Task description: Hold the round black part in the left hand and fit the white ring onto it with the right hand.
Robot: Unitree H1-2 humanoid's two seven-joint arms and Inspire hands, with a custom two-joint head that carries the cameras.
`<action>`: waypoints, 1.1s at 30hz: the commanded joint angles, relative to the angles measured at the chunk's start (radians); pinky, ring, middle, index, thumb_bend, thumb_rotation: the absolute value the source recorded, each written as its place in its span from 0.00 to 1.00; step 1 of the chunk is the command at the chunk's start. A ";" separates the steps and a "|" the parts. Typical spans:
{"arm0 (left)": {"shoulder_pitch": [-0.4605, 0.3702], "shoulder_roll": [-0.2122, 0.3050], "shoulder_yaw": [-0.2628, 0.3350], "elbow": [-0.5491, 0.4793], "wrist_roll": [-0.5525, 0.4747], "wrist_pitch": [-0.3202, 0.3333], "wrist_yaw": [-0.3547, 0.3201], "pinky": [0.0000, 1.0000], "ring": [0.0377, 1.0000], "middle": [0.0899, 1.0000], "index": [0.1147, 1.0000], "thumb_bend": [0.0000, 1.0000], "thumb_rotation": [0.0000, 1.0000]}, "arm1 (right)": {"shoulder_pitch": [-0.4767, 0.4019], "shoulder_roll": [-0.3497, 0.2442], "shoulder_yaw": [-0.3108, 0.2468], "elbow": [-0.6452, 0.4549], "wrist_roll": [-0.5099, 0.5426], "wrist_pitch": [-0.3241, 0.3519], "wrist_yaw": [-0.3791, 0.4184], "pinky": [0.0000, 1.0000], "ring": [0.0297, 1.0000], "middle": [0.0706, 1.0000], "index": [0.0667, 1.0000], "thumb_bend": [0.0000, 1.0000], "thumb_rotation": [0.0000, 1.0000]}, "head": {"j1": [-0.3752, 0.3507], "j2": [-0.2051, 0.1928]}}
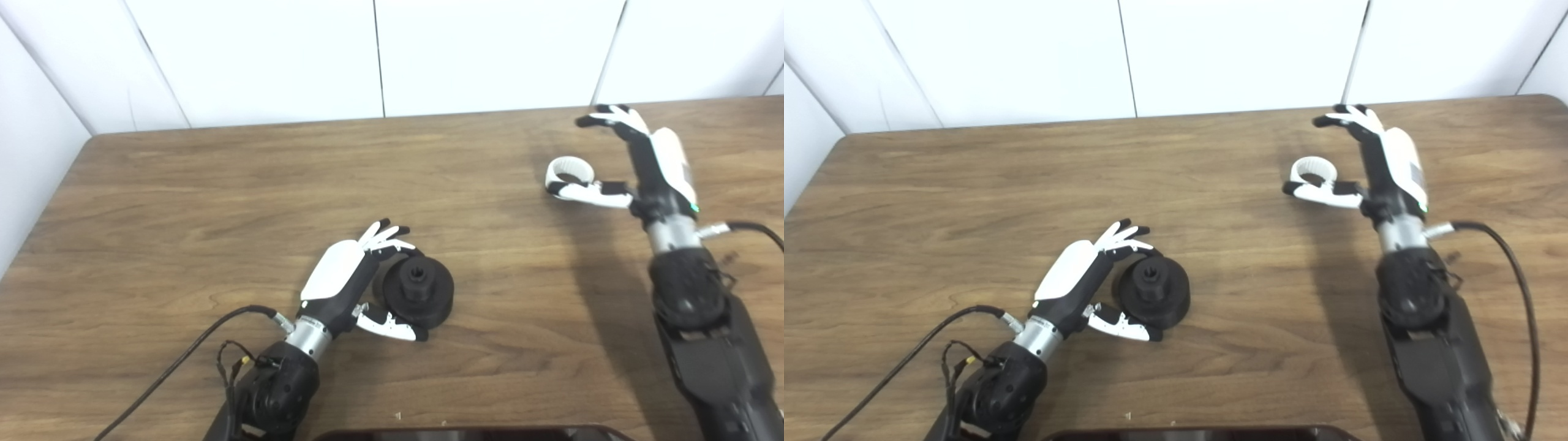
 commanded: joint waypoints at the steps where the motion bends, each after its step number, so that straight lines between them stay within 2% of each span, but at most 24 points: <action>1: 0.004 0.012 -0.006 0.025 0.021 0.000 -0.009 0.86 0.99 0.91 0.62 0.92 0.19 | -0.060 -0.017 0.002 0.046 0.001 -0.048 -0.022 1.00 1.00 0.91 0.68 0.95 0.26 | 0.000 0.000; 5: 0.011 0.012 -0.005 0.024 0.016 0.003 -0.009 0.86 1.00 0.91 0.62 0.92 0.18 | -0.093 -0.020 0.023 0.126 -0.004 -0.056 -0.017 1.00 1.00 0.92 0.66 0.95 0.26 | -0.007 -0.005; 12: 0.022 0.018 0.001 0.020 0.013 -0.008 -0.004 0.87 1.00 0.91 0.62 0.92 0.18 | -0.119 -0.022 0.056 0.165 -0.010 -0.032 0.003 1.00 1.00 0.97 0.66 0.96 0.23 | -0.034 -0.022; 19: 0.021 0.014 0.008 0.031 0.006 -0.015 0.001 0.88 1.00 0.91 0.62 0.93 0.17 | -0.165 -0.029 0.059 0.241 0.000 -0.031 0.006 1.00 1.00 0.98 0.66 0.97 0.25 | -0.038 -0.037; 33: 0.027 0.009 0.006 0.033 0.014 -0.012 0.001 0.88 1.00 0.91 0.63 0.92 0.19 | -0.195 -0.058 0.049 0.287 0.011 -0.038 -0.007 1.00 1.00 0.96 0.67 0.95 0.28 | -0.028 -0.041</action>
